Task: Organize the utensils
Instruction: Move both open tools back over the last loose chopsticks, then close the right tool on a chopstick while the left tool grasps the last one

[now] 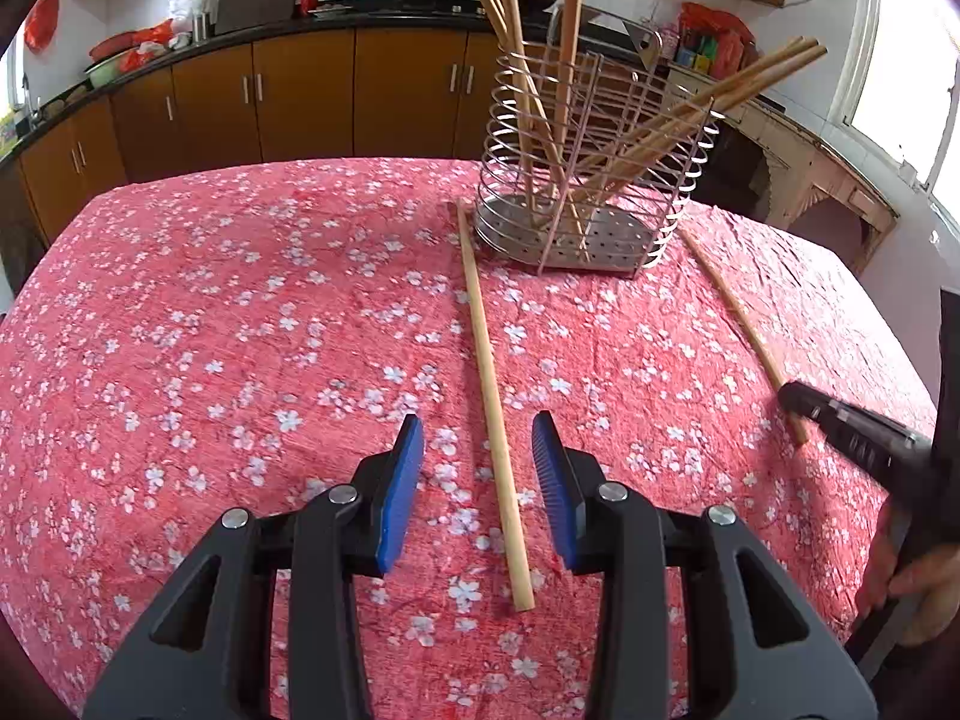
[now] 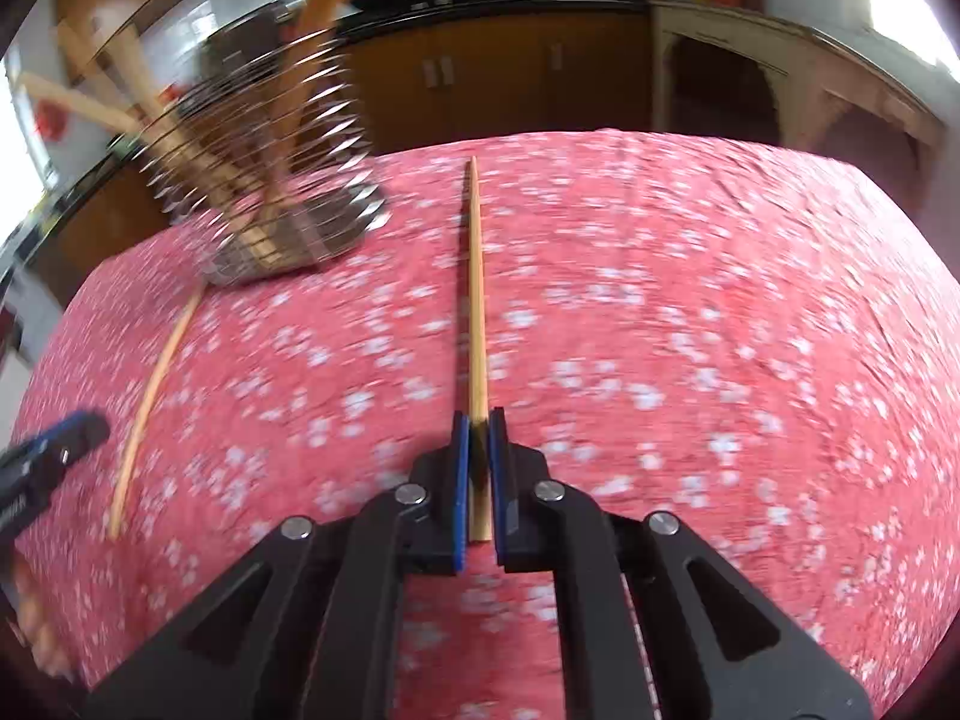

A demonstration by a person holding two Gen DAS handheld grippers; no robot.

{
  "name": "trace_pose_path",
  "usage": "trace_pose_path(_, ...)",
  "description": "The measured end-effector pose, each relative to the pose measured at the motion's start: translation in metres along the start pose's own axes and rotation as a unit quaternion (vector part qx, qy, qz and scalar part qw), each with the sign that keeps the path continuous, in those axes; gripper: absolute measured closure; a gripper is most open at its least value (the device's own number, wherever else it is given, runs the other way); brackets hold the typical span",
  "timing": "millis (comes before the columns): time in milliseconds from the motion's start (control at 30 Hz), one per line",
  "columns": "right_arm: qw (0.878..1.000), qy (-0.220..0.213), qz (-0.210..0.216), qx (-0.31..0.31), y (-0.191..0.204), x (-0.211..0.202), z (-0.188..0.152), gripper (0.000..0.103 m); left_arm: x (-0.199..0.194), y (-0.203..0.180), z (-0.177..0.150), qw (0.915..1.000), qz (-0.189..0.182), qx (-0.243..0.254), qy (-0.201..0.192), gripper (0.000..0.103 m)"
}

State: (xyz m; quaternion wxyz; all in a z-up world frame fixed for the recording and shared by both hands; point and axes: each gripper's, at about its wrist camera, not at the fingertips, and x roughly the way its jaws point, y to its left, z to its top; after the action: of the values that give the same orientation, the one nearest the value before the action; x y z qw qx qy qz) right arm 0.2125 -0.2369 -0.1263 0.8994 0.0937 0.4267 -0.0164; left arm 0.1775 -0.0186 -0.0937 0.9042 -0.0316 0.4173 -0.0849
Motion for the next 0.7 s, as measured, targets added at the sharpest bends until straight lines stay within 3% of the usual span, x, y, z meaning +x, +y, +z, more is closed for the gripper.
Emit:
trace_pose_path(100, 1.0, 0.001, -0.001, 0.015, -0.011, 0.0, 0.003, 0.095, 0.005, -0.002, -0.001, 1.0, 0.0, 0.002, 0.008, 0.064)
trace_pose_path(267, 1.0, -0.004, -0.01, -0.014, -0.005, 0.0, 0.0, 0.095, 0.014, -0.009, -0.002, 0.9998, -0.003, 0.009, 0.015, 0.064)
trace_pose_path(367, 1.0, -0.003, -0.007, -0.016, -0.003, 0.002, 0.0, 0.095, 0.021, -0.014, -0.003, 0.9995, 0.014, 0.015, 0.024, 0.065)
trace_pose_path(500, 1.0, -0.002, -0.006, -0.021, 0.001, 0.007, 0.0, 0.095, 0.025, -0.014, -0.004, 0.9986, 0.045, 0.023, 0.018, 0.093)
trace_pose_path(700, 0.999, 0.003, 0.005, -0.035, 0.001, 0.002, -0.004, 0.095, 0.021, 0.021, 0.0, 0.997, 0.073, -0.015, 0.02, 0.096)
